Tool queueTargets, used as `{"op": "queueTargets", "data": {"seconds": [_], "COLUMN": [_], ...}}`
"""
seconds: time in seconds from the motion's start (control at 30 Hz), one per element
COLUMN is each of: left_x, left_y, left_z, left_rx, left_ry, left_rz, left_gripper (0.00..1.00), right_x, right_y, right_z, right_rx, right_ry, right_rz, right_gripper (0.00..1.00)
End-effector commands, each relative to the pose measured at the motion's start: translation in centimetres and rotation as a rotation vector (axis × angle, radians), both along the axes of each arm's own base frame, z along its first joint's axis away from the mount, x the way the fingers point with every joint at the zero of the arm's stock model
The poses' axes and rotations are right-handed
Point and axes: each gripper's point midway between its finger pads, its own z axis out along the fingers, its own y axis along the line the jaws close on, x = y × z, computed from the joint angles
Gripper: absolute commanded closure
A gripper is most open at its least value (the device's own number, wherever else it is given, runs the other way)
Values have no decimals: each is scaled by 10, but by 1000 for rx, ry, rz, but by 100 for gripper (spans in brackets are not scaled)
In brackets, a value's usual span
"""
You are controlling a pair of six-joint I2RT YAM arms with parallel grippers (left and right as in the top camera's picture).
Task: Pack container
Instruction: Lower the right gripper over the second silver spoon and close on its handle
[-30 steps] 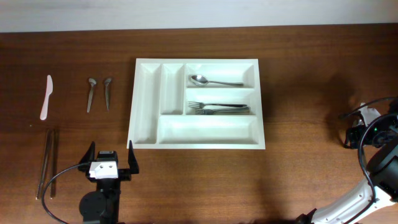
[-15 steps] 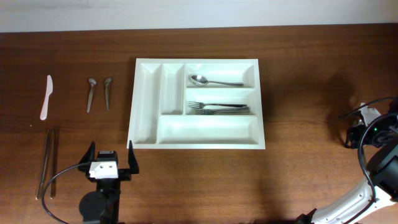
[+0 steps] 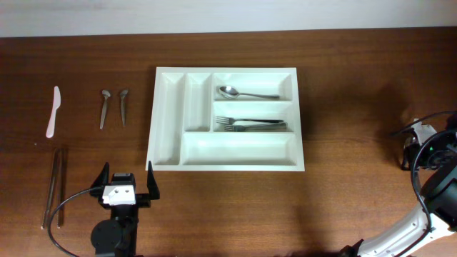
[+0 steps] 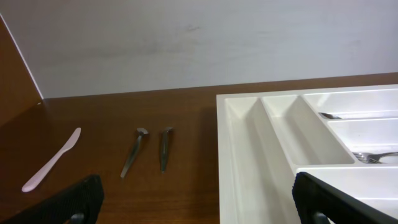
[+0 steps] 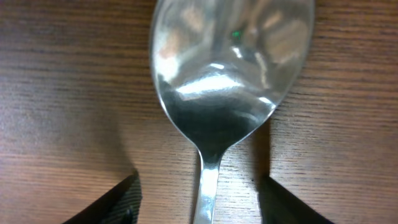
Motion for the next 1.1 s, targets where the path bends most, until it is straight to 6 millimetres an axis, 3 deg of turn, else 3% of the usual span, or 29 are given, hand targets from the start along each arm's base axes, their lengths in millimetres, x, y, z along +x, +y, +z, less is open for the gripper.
{"op": "queueTargets", "data": {"seconds": [0.0, 0.37, 1.07], "left_x": [0, 0, 0], "left_y": [1, 1, 1], "left_z": [-2, -2, -2], "left_rx": [-10, -10, -10], "left_ry": [3, 3, 3], "left_rz": [6, 6, 6], "left_gripper": [1, 1, 1], "right_x": [-3, -3, -1], "right_y": [2, 2, 0], "right_z": [-6, -6, -5], "right_rx": [13, 11, 5], "right_ry": [15, 13, 6], "right_rz": [2, 2, 3], "right_gripper": [46, 69, 80]}}
